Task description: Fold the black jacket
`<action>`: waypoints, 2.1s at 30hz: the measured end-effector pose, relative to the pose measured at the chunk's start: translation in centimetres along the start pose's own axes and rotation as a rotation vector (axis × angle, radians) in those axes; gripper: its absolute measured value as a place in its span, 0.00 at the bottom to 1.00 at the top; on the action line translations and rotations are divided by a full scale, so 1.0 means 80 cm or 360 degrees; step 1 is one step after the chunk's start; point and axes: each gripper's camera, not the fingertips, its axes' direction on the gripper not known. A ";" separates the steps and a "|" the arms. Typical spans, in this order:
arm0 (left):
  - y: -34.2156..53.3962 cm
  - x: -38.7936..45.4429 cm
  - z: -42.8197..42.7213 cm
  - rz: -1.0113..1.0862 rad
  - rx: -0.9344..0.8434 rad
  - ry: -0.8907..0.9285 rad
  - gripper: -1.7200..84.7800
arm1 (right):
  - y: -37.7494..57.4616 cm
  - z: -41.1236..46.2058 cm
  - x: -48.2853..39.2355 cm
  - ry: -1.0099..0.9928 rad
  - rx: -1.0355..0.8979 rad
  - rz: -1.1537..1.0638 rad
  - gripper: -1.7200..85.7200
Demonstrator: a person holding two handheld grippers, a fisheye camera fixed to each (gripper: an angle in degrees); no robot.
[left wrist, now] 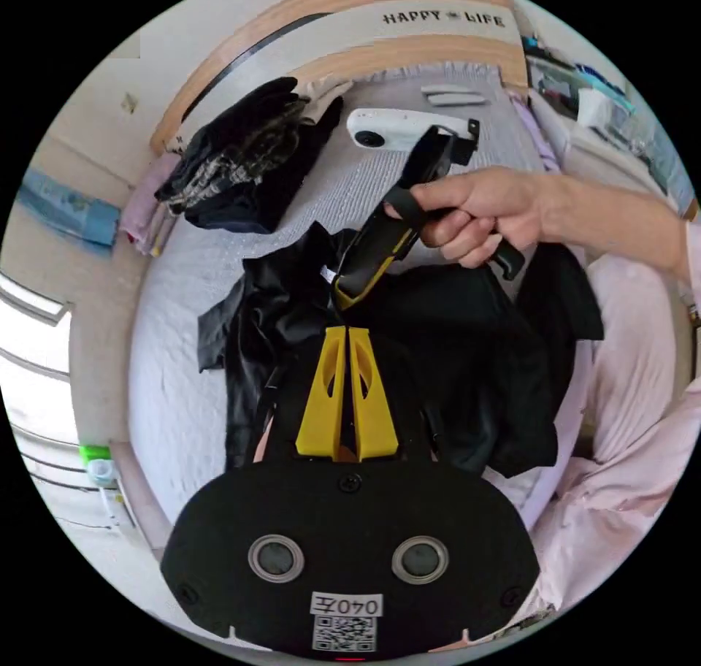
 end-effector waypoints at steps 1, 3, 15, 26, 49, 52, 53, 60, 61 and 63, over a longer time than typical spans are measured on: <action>-0.006 0.026 0.002 0.0083 -0.0025 -0.0184 0.01 | -0.007 0.002 0.015 -0.0169 0.0055 0.0094 0.01; -0.014 0.125 0.032 0.0439 -0.0077 -0.0818 0.01 | -0.007 -0.003 0.031 -0.0293 0.0091 0.0183 0.01; 0.016 0.176 0.005 0.0319 0.0191 -0.0675 0.05 | 0.009 -0.080 -0.048 0.0400 0.0230 -0.0190 0.06; 0.031 -0.044 0.021 -0.0409 0.0206 0.0292 0.04 | -0.019 0.017 -0.072 0.0923 -0.0186 -0.0177 0.08; 0.039 -0.047 0.097 -0.0123 0.0267 0.0545 0.01 | -0.198 0.083 -0.134 0.1460 -0.0102 -0.0094 0.01; 0.038 -0.019 0.056 0.0012 0.0438 0.0428 0.01 | -0.217 0.055 -0.157 0.1220 -0.0035 -0.0126 0.01; 0.032 -0.010 0.049 0.0021 0.0470 0.0356 0.01 | -0.226 0.047 -0.162 0.1104 -0.0038 -0.0131 0.01; -0.042 -0.004 0.090 -0.0231 0.0678 0.0428 0.01 | -0.259 0.016 -0.148 0.1097 -0.0022 -0.0066 0.02; -0.052 -0.002 0.102 -0.0233 0.0645 0.0461 0.02 | -0.264 0.008 -0.133 0.1131 -0.0027 -0.0018 0.02; -0.078 0.005 0.143 -0.0278 0.0487 0.0589 0.03 | -0.267 0.001 -0.110 0.1225 -0.0116 0.0103 0.06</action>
